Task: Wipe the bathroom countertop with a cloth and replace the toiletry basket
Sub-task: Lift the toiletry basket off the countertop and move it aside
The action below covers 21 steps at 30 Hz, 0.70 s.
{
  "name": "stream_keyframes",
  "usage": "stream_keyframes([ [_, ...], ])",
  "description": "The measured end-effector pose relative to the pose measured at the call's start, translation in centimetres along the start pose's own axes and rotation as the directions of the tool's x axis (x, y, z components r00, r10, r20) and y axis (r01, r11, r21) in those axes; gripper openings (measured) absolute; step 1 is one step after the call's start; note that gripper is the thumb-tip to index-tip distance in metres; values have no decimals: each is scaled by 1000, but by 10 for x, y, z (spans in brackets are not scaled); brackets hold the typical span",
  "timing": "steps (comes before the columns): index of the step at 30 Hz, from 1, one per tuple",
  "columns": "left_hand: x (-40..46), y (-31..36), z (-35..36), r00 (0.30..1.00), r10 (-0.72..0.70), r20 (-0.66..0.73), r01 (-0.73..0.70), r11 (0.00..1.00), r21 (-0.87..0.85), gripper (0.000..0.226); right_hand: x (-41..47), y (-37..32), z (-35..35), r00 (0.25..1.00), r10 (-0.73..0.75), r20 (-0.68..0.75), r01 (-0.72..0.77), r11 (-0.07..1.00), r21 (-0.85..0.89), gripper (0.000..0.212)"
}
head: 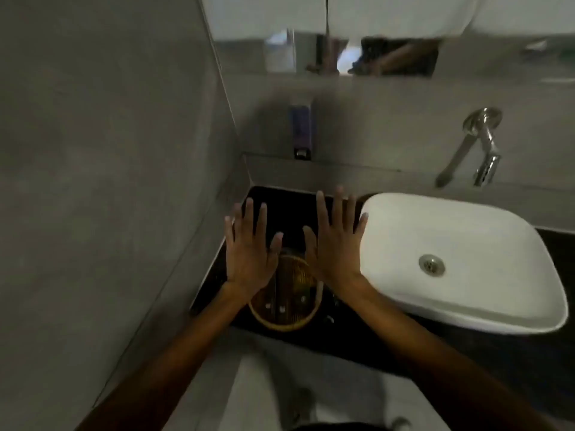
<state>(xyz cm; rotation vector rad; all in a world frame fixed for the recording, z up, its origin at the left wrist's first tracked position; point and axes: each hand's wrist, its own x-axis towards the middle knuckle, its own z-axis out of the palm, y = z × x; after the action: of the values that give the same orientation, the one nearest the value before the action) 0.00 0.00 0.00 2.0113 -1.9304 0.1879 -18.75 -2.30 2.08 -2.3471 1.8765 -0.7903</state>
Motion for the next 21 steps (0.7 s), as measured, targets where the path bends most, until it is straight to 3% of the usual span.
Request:
stream_keyframes([
  [2,-23,-13,29,976,-6,219,5,1000,5,72,-24,0,37,962,140,236,-128,990,-64,79],
  [5,-55,-40,73,888,-25,460,7,999,41,68,-66,7,87,812,294,504,-298,952,-75,92],
  [10,-52,-61,92,745,-101,660,101,994,37,81,-69,9,109,563,385,732,-443,888,-127,108],
  [11,-51,-60,90,722,-108,683,143,990,6,84,-67,9,108,544,389,743,-468,876,-115,106],
  [16,-55,-43,75,773,-155,615,309,939,-151,72,-60,17,86,604,364,709,-477,878,-45,88],
  [21,-96,7,42,792,-210,573,380,904,-194,79,-84,49,28,712,287,641,-433,898,80,58],
])
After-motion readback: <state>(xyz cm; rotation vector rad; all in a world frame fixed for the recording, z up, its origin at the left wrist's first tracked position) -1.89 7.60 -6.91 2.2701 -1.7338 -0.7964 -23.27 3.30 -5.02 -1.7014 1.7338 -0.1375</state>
